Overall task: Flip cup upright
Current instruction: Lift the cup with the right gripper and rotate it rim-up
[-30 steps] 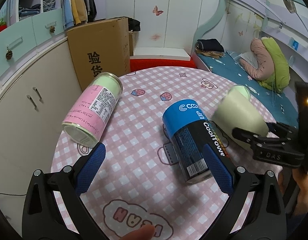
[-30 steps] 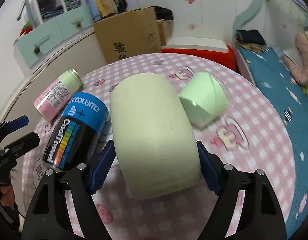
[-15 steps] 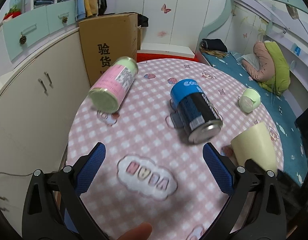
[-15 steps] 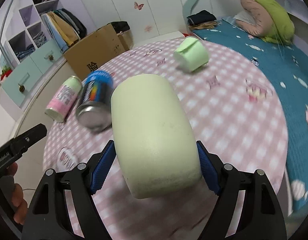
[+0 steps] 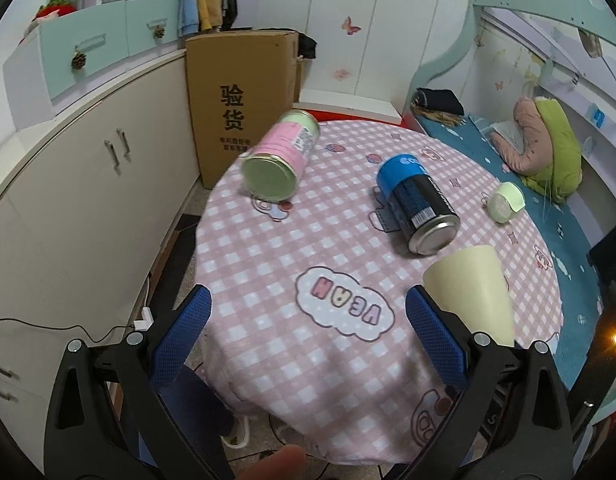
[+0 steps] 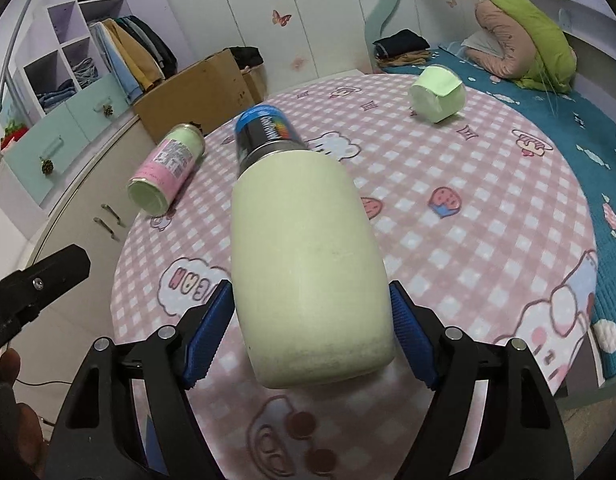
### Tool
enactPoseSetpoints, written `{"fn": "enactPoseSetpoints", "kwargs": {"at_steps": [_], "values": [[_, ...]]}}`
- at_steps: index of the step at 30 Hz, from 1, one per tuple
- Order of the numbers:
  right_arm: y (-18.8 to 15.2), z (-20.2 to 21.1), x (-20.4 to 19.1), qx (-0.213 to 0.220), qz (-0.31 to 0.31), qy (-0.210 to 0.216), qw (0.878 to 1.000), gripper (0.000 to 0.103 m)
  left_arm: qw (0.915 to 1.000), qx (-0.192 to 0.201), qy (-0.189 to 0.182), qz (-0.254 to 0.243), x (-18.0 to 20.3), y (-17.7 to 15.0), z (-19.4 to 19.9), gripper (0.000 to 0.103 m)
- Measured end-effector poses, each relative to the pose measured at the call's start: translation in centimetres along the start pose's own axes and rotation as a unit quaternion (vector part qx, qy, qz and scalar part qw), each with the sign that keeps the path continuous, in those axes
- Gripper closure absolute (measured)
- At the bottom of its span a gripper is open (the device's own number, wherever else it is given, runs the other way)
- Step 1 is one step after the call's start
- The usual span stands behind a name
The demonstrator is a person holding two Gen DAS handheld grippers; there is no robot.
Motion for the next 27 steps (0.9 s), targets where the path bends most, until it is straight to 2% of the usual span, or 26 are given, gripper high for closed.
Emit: {"fn": "enactPoseSetpoints", "kwargs": {"at_steps": [7,10,14,18,22,27], "values": [[-0.3,0.0,-0.9,-0.003,-0.007,0.014,1.0,0.027,1.0,0.005,-0.002,0.007,-0.5,0.3,0.7,0.005],[0.0,1.1,-0.9,0.003,-0.006,0.018,1.0,0.016,0.9998,0.006,-0.012,0.013,-0.1,0.3,1.3,0.005],[0.4,3.1,-0.8,0.014,0.009,0.024,1.0,0.015,0.9994,0.009,-0.027,0.018,0.8,0.5,2.2,0.005],[1.3,5.3,0.8,0.038,0.014,0.012,0.999,0.015,0.9991,0.01,-0.039,0.013,2.7,0.8,2.5,0.005],[2.9,7.5,4.0,0.071,0.012,-0.02,0.997,0.014,0.9986,0.001,-0.052,0.004,5.3,0.6,1.9,0.005],[4.3,8.4,7.9,0.082,-0.011,-0.035,0.996,0.013,0.9986,-0.015,-0.051,-0.011,8.2,0.4,0.1,0.005]]}}
Point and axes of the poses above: each gripper's, at about its wrist camera, not at the fingertips, and z roughly against the way its jaws point, x to its right, y to its top, the point moved 9 cm from there along -z, roughly the way its jaws point, and after that the axes turned 4 degrees about -z, right-handed, at the moved point
